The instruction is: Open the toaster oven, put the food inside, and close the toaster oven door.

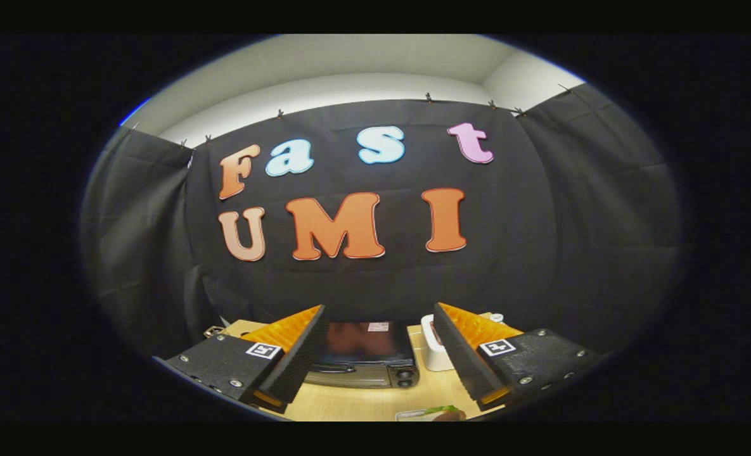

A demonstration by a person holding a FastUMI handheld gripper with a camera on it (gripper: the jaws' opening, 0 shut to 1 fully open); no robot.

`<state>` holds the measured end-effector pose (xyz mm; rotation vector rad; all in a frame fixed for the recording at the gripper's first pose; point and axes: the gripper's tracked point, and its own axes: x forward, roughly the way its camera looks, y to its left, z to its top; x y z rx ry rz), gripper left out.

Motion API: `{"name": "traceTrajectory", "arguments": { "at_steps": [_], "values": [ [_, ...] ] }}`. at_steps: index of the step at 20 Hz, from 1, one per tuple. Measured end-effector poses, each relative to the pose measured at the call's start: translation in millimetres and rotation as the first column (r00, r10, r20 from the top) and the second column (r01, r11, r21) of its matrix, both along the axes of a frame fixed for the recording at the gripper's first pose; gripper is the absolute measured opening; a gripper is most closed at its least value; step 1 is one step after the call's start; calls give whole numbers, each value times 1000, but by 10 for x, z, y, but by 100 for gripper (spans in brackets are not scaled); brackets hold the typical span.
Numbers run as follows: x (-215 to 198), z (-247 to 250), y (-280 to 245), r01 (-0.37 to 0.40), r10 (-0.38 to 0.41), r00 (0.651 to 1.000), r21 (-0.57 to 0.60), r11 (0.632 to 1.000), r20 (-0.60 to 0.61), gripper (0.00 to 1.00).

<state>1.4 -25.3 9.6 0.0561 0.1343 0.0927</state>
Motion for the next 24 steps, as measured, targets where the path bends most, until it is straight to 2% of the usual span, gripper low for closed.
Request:
{"name": "traceTrajectory", "arguments": {
  "at_steps": [9,18,24],
  "values": [
    [121,-170,-229,35,-35,999,-42,999,-13,98],
    [380,-704,515,-21,15,997,-78,997,-73,98],
    [557,-1242,1027,-47,32,990,-109,993,-138,98]
  ]
}}
